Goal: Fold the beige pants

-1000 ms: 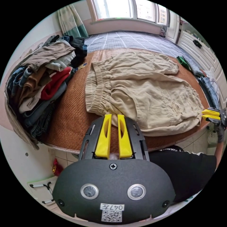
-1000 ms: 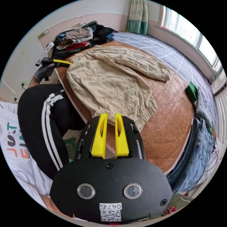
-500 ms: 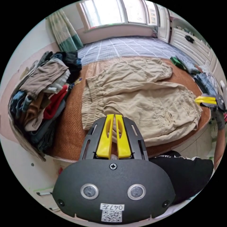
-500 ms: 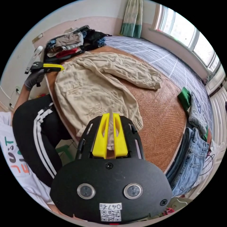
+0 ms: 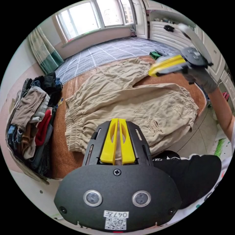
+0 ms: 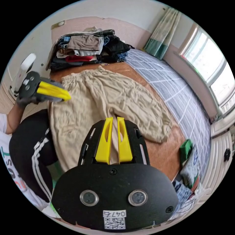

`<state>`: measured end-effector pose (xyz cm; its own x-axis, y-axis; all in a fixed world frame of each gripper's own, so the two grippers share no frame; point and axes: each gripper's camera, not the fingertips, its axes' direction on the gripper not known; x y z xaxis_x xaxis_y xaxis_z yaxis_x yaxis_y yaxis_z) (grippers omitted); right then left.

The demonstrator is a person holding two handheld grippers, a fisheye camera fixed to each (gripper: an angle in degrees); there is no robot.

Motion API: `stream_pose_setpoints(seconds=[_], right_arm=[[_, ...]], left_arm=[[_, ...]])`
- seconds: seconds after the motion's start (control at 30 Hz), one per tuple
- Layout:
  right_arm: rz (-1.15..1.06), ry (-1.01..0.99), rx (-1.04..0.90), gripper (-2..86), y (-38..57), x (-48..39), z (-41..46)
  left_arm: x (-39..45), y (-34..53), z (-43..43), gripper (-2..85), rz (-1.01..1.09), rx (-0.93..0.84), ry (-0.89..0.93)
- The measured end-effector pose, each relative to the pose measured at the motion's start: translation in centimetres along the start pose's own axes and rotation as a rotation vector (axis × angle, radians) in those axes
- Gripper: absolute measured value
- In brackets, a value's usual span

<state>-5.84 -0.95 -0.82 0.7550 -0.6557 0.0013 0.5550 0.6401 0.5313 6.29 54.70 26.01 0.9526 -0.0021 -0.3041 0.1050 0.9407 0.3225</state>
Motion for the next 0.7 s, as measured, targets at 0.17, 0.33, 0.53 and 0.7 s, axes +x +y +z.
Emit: stream_pose_setpoints(seconds=[0.17, 0.33, 0.53, 0.7], right_arm=[[-0.198, -0.008, -0.166, 1.3, -4.1, -1.5, 8.2], [0.020, -0.061, -0.135, 1.6, -5.2, 3.5, 10.2], [0.005, -0.106, -0.034, 1.3, -2.8, 3.9, 6.0], [0.007, -0.091, -0.104, 1.7, 3.4, 1.8, 5.0]], left_arm=[[-1.5, 2.8, 2.5, -0.6, -0.070, -0.016, 0.059], [-2.2, 4.7, 2.1, -0.5, -0.069, -0.012, 0.031], [-6.8, 7.7, -2.1, 0.2, -0.128, 0.056, 0.068], [-12.2, 10.6, -0.6, 1.4, -0.193, -0.020, 0.024]])
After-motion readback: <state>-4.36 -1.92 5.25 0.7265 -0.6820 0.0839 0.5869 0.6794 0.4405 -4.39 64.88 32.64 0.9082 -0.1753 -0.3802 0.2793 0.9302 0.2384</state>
